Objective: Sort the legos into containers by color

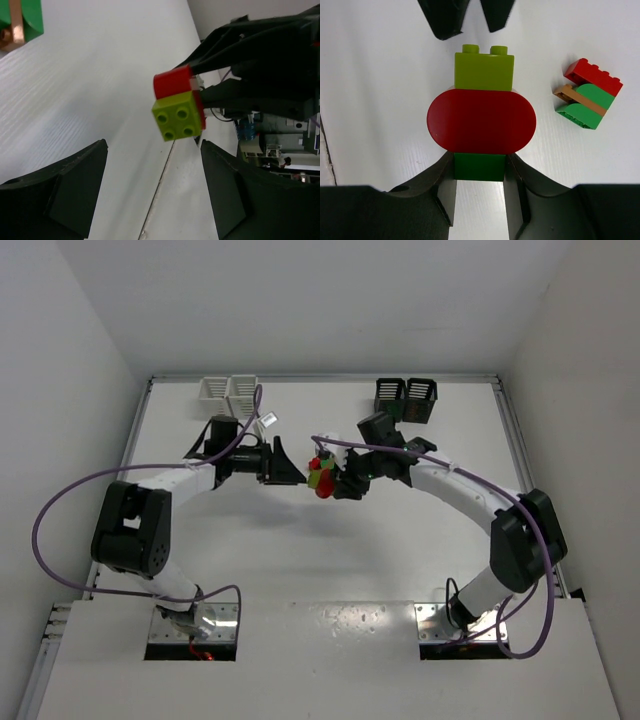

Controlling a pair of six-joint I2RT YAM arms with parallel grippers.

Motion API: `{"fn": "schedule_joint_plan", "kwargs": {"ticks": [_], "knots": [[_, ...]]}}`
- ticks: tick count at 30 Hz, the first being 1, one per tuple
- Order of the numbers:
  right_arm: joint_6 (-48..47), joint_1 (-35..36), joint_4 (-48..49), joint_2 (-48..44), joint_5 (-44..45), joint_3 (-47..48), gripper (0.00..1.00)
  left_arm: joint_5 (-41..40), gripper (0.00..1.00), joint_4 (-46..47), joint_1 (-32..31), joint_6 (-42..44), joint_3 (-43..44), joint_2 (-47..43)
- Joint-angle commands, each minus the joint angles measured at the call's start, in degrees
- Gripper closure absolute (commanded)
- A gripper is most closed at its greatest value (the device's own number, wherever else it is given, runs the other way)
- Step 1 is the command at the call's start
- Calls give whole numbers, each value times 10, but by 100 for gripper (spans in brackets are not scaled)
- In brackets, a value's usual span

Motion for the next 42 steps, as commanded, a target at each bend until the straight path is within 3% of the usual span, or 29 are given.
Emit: {"fn": "schedule_joint_plan", "kwargs": {"ticks": [1, 11, 15, 23, 36, 42], "knots": [[11, 9, 16, -18, -4, 0, 100, 16, 19, 77, -16, -64, 31, -2], [11, 25, 22, -12, -4, 12, 100, -6, 23, 80, -63, -73, 36, 14], [11, 25, 28, -12, 2, 12, 100, -6, 33, 80, -63, -78, 31, 21], [21, 30, 60, -17, 51, -28, 100, 4, 79, 97, -44, -96, 19, -3], [16, 14, 82, -51, 93, -98, 100, 33, 87, 61, 86, -82, 21, -31], [67, 2, 112, -45, 129, -89, 100, 39, 88, -7, 151, 2, 50, -79]]}}
